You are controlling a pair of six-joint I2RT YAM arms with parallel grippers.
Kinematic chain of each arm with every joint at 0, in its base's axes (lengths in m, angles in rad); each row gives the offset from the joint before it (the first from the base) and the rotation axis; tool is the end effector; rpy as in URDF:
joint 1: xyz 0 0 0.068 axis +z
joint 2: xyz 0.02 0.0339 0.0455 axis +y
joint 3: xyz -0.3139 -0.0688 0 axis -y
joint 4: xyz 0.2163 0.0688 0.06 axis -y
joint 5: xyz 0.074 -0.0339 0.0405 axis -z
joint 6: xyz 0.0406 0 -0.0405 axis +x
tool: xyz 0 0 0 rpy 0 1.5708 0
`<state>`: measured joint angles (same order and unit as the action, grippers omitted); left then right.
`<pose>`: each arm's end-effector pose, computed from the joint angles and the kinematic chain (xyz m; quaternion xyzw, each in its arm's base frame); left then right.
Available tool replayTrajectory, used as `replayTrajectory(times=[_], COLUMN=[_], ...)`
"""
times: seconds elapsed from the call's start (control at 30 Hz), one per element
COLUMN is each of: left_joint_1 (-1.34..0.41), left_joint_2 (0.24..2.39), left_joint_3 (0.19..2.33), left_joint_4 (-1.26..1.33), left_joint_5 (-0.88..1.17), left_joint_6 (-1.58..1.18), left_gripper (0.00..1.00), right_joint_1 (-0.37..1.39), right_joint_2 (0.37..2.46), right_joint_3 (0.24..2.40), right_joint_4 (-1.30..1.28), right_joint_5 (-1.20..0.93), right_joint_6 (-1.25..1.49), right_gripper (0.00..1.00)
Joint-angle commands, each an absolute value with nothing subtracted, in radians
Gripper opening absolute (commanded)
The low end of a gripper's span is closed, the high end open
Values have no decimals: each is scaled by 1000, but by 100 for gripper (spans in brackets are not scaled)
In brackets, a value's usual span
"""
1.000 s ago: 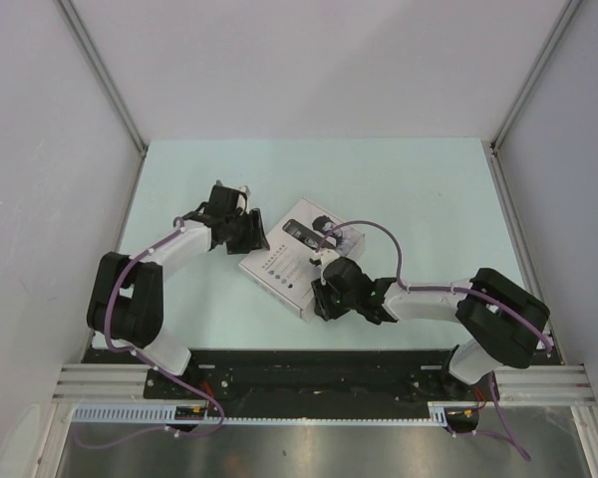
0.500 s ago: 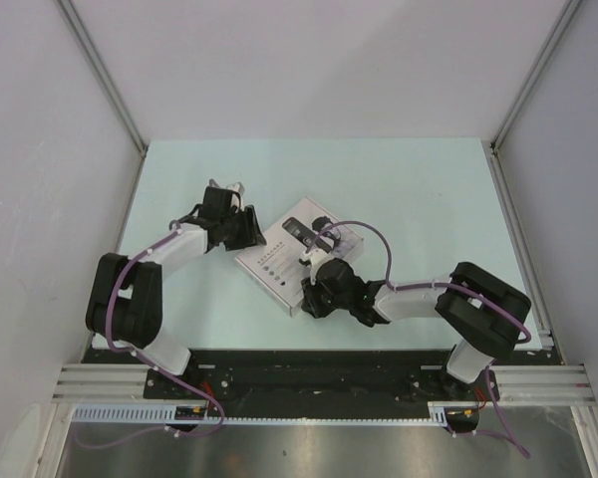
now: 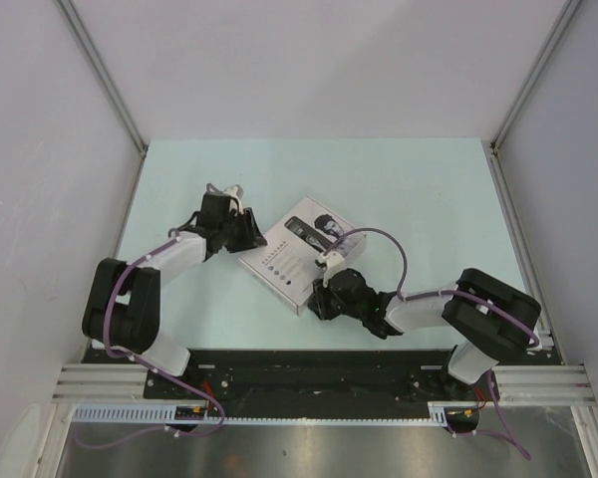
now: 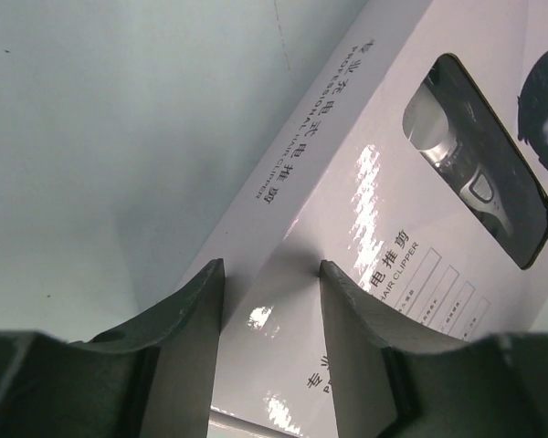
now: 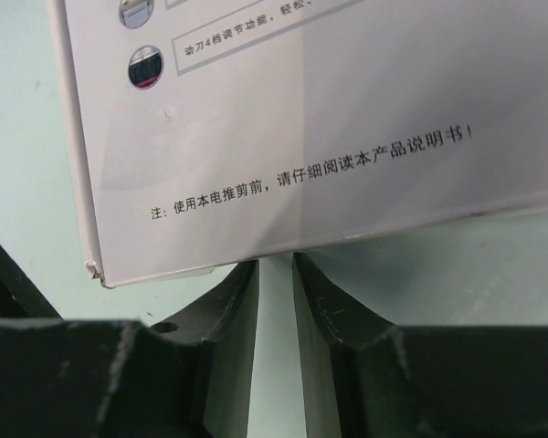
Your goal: Sort the hair-cutting tools
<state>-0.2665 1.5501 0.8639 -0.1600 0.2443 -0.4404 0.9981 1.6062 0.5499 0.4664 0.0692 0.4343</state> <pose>0.2811 -0.0869 0.2518 -0.0376 0.9284 -0.2287 0.2906 0.1568 0.2380 0.2047 -0.2296 0.8513 0.2860 0.3751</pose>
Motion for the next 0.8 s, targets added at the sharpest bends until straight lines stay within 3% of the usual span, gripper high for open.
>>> replayTrajectory(times=[0.0,0.37,0.6,0.7,0.73,0.77], left_joint_1=[-350,-402,-396,-393,-393,-393], left_joint_2=[1554,1543,1534,1511,1503,1490], left_joint_3=[785,712,716,713,712,716], left_joint_4=[-370,-270,-267,-270,-270,-268], left_joint_5=[537,695,609,575,545,545], left_joint_6=[-541,-638,-611,-597,-589,-571], left_gripper=[46,45,45,59,73,78], right_joint_1=[974,925,913,908,905,904], right_joint_2=[1588,1565,1445,1306,1278,1214], right_joint_3=[502,425,414,414,416,417], right_joint_4=[514,591,450,335,310,255], right_joint_5=[264,236,307,287,270,259], right_joint_6=[483,574,597,566,560,561], right_gripper=[28,25,25,18,18,18])
